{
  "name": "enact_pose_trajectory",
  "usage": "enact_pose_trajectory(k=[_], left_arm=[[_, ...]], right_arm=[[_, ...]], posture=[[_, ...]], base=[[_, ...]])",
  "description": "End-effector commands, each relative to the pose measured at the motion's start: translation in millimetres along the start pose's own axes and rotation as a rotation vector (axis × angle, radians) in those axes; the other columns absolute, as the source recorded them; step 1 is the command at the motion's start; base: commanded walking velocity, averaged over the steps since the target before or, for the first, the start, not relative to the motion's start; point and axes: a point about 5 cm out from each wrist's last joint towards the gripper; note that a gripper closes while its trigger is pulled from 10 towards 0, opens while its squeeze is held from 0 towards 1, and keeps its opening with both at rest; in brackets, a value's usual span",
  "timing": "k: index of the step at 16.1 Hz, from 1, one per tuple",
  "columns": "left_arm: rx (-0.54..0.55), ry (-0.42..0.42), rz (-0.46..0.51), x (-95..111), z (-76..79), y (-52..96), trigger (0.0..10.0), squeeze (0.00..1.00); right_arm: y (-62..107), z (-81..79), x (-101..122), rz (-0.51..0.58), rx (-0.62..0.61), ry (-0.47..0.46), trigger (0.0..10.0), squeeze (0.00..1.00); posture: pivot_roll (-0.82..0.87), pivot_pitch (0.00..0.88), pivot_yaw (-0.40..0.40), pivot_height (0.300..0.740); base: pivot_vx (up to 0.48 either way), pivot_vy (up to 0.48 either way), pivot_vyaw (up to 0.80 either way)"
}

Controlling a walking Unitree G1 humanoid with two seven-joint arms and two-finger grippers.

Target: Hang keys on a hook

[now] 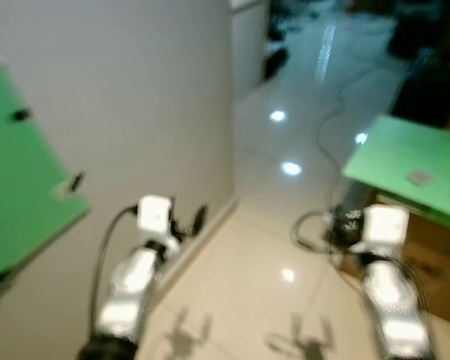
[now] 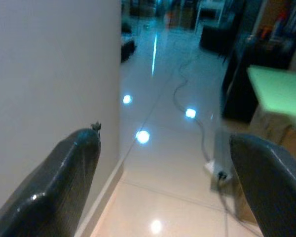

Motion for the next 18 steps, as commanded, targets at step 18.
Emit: enact_pose_trajectory(k=[18], left_arm=[[0.069,-0.015,-0.029,-12,8.1,28.0,10.0,0.0]], right_arm=[[-6.4,-7.8,1,-0.079,0.166,0.062,10.0,0.0]], posture=[[-0.14,0.0,-0.043,0.74]], base=[[0.0,-0.216,-0.63]])
Point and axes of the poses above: a point about 5 cm out from each wrist's last joint towards the gripper, its own y axis pointing back from the gripper into the wrist, its own x axis along the axis of the wrist's last joint, z = x × y, and after that the axes turned 7 degrees about -y, right-handed
